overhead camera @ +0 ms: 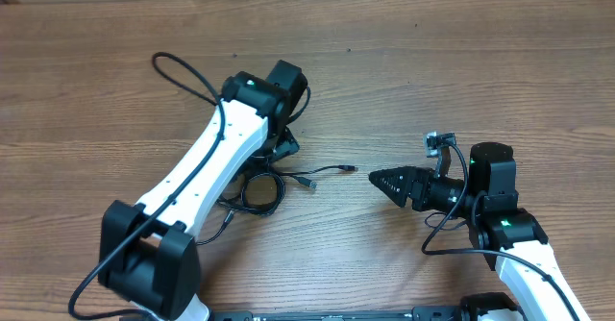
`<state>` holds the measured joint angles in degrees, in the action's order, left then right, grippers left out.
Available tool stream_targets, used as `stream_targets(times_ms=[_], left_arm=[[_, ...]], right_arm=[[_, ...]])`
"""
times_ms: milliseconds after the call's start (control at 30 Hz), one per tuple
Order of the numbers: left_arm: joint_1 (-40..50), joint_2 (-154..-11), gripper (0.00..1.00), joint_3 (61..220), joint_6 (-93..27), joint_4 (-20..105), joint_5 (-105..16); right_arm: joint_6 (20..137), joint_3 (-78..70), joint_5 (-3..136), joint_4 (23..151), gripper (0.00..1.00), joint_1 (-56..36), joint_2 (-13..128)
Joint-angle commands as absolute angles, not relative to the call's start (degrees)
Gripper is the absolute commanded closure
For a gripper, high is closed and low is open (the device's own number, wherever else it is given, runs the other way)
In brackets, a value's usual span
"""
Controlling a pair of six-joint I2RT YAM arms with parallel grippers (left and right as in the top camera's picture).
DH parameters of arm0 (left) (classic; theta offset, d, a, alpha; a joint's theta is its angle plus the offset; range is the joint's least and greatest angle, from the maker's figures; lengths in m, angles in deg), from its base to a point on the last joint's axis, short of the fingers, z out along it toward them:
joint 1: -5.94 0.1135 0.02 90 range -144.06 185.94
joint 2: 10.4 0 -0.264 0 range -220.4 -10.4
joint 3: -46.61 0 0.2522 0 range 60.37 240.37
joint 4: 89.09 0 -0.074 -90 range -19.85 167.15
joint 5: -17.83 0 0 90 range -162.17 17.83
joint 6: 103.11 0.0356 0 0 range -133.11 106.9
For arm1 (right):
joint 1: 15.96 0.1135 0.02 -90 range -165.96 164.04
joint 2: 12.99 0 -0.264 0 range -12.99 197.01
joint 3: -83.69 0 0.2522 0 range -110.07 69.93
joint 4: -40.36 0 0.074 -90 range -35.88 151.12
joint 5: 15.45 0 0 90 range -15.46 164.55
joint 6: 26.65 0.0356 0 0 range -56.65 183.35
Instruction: Untangle cables
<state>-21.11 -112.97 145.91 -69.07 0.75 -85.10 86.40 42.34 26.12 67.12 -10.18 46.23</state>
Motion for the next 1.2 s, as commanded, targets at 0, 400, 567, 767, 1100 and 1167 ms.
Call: stream_targets(times_ms=[0, 400, 567, 767, 1100, 1167], left_arm=[[-21.46, -116.6, 0.0, 146.65, -57.4, 0.83, -87.39], [-21.42, -125.88, 0.17, 146.63, -26.6, 0.53, -87.37], [-21.42, -129.12, 0.21, 146.63, -21.51, 0.62, -87.13], [-21.42, -132.07, 0.28, 146.63, -15.65, 1.29, -86.14], [-21.42, -133.75, 0.96, 146.63, -15.0, 6.5, -80.42], [-21.42, -133.69, 0.96, 146.72, -15.04, 7.0, -79.0]], right_arm=[[85.52, 41.37, 26.54, 66.92, 0.3, -9.85, 46.19], [85.54, 41.37, 26.54, 66.92, 0.3, -9.85, 46.19], [85.52, 41.37, 26.56, 66.9, 0.3, -9.85, 46.19], [85.54, 41.37, 26.91, 66.9, 0.3, -9.85, 46.19], [85.54, 41.37, 27.59, 66.9, 0.3, -9.85, 46.19], [85.54, 41.37, 27.59, 66.9, 0.29, -9.85, 46.19]])
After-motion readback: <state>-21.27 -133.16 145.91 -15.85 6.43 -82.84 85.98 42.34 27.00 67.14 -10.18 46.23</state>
